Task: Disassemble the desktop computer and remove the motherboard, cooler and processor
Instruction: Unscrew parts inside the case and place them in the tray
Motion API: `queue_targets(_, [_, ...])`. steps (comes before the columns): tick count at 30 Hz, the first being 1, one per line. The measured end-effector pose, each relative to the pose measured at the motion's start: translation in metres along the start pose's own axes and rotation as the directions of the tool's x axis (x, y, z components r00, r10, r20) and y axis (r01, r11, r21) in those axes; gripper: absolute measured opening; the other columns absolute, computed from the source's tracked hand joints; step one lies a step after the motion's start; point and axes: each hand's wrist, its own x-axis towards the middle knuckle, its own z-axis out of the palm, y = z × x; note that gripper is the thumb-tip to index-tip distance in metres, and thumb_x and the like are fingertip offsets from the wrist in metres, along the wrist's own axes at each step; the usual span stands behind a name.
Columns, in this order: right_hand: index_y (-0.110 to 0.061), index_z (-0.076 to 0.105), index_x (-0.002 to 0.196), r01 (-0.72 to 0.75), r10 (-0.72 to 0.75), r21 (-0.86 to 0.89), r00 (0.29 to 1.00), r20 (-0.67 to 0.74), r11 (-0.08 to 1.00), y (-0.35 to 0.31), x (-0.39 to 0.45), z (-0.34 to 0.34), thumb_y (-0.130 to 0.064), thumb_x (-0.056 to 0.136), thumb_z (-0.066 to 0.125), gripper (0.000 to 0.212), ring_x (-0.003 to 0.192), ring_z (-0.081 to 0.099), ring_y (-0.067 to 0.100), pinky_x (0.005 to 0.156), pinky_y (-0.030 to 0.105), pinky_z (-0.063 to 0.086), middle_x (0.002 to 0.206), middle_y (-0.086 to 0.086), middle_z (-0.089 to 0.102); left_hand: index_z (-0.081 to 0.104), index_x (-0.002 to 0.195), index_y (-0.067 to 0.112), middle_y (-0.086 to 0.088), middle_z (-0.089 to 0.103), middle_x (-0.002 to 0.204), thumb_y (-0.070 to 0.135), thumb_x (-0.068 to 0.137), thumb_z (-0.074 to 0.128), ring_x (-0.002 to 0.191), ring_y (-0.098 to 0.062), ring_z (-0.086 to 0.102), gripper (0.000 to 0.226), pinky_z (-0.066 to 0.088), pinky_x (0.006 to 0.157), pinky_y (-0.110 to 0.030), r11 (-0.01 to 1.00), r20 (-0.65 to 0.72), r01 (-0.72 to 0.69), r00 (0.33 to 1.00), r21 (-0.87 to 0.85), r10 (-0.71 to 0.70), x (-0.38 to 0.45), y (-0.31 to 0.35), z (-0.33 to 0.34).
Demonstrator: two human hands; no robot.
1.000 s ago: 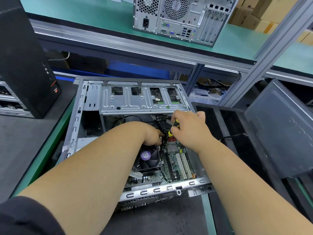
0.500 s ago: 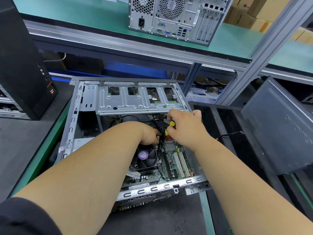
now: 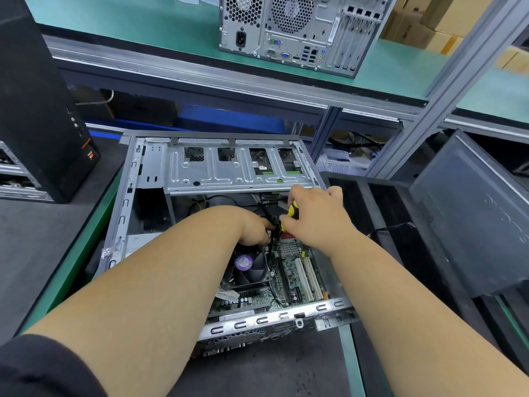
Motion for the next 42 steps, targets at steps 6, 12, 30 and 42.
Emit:
queue_targets(6, [-0.028,0.045,0.095,0.007,-0.007,0.046,1.0,-0.003,0.999,0.0011,0.0007,0.0012,-0.048,0.093,0.05,0.02,0.077,0.05,0.019,0.091,0.041,0.027,0.072,-0.007,0.058,0.02,0.153,0.027,-0.005,0.025,0.157,0.027,0.102,0.04,0.14,-0.023,0.03,0.055,0.028,0.103,-0.026,1.0,0.002,-0.007,1.0,0.002,0.007,-0.0003,0.0006,-0.0003])
queue_targets(12, [-0.026,0.047,0.087,0.009,-0.009,0.061,1.0,0.015,0.998,0.0003,-0.0001,-0.003,-0.037,0.081,0.053,0.014,0.078,0.047,0.02,0.085,0.04,0.027,0.074,-0.009,0.053,0.02,0.153,0.027,-0.006,0.027,0.156,0.025,0.102,0.04,0.138,-0.023,0.032,0.055,0.03,0.099,-0.024,1.0,0.002,-0.007,1.0,-0.009,0.007,-0.0006,0.0012,-0.0007])
queue_targets(30, [-0.027,0.048,0.091,-0.004,0.004,0.019,1.0,-0.011,1.0,0.0007,0.0005,0.0017,-0.046,0.094,0.046,0.02,0.071,0.045,0.019,0.089,0.04,0.027,0.063,-0.008,0.05,0.02,0.152,0.03,-0.005,0.026,0.157,0.03,0.101,0.04,0.14,-0.023,0.029,0.055,0.027,0.105,-0.028,1.0,0.003,0.002,1.0,0.003,-0.002,0.0039,-0.0016,0.0012])
queue_targets(42, [-0.03,0.05,0.086,0.022,-0.021,0.064,1.0,-0.022,0.998,0.0005,-0.0006,-0.0007,-0.047,0.089,0.052,0.018,0.08,0.049,0.017,0.086,0.038,0.023,0.074,-0.009,0.058,0.02,0.152,0.031,-0.003,0.025,0.157,0.029,0.1,0.04,0.14,-0.023,0.029,0.056,0.027,0.106,-0.03,1.0,0.016,-0.002,1.0,0.011,0.002,0.0065,-0.0031,0.0009])
